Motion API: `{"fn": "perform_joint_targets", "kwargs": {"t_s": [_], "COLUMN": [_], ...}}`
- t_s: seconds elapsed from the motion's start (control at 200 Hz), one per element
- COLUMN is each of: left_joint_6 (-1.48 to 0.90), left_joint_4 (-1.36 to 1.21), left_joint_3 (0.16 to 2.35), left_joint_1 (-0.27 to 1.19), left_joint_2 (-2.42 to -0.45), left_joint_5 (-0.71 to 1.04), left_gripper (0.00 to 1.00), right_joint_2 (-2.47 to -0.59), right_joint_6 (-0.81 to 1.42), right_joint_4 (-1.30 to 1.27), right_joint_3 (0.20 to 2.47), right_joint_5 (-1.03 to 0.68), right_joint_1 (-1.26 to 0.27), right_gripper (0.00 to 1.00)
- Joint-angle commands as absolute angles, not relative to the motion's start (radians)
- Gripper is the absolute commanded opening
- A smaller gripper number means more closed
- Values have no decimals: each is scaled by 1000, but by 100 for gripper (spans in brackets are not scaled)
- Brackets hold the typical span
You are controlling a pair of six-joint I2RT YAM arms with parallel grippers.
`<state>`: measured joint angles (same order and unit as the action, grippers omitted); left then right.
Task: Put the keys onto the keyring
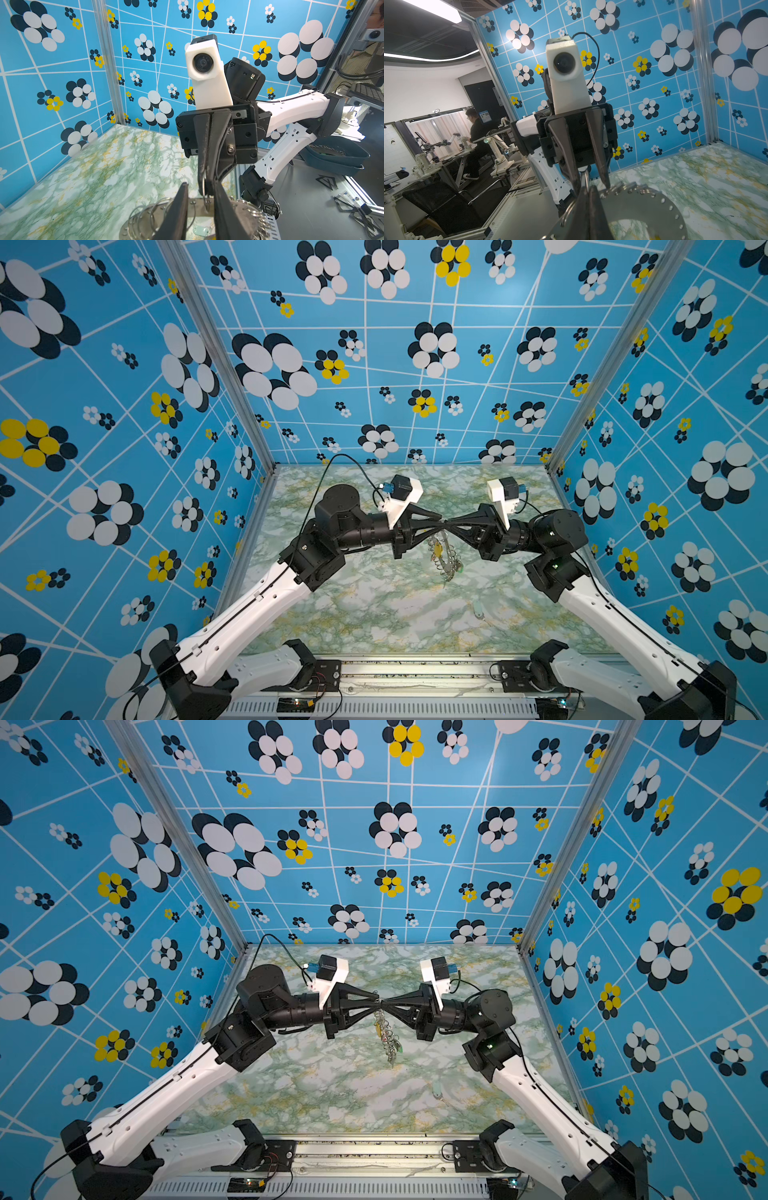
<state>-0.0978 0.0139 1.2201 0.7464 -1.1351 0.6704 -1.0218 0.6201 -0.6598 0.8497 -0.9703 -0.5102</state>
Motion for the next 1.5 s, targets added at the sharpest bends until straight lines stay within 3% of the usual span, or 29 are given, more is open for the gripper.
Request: {"fn": "perform_joint_targets", "kwargs": {"t_s": [0.0, 0.365, 0.575, 0.71, 1.025, 1.125, 1.189, 1.494], "left_joint_6": [-109, -105, -95, -94, -42, -1, 37, 141], "left_joint_4": [-12, -8, -6, -8, 22, 46, 73, 189], "left_joint_3": [1220, 1221, 1227, 1231, 1245, 1242, 1244, 1270], "left_joint_1": [741, 741, 741, 742, 741, 742, 742, 743], "left_joint_2": [-1125, -1130, -1134, -1139, -1136, -1120, -1109, -1083], "left_joint_5": [691, 700, 696, 696, 679, 655, 643, 597], "left_gripper": [23, 28, 16, 0, 0, 0, 0, 0], "right_joint_2": [-1001, -999, -1002, -1005, -1002, -984, -963, -900], "right_joint_6": [619, 622, 632, 638, 612, 558, 485, 243], "right_joint_4": [-685, -685, -693, -696, -668, -589, -478, -48], "right_joint_3": [893, 893, 895, 899, 890, 892, 902, 972], "right_joint_5": [-950, -948, -955, -962, -974, -973, -968, -925], "right_joint_1": [-517, -516, -517, -518, -521, -520, -520, -502], "right_gripper": [0, 0, 0, 0, 0, 8, 23, 35]}}
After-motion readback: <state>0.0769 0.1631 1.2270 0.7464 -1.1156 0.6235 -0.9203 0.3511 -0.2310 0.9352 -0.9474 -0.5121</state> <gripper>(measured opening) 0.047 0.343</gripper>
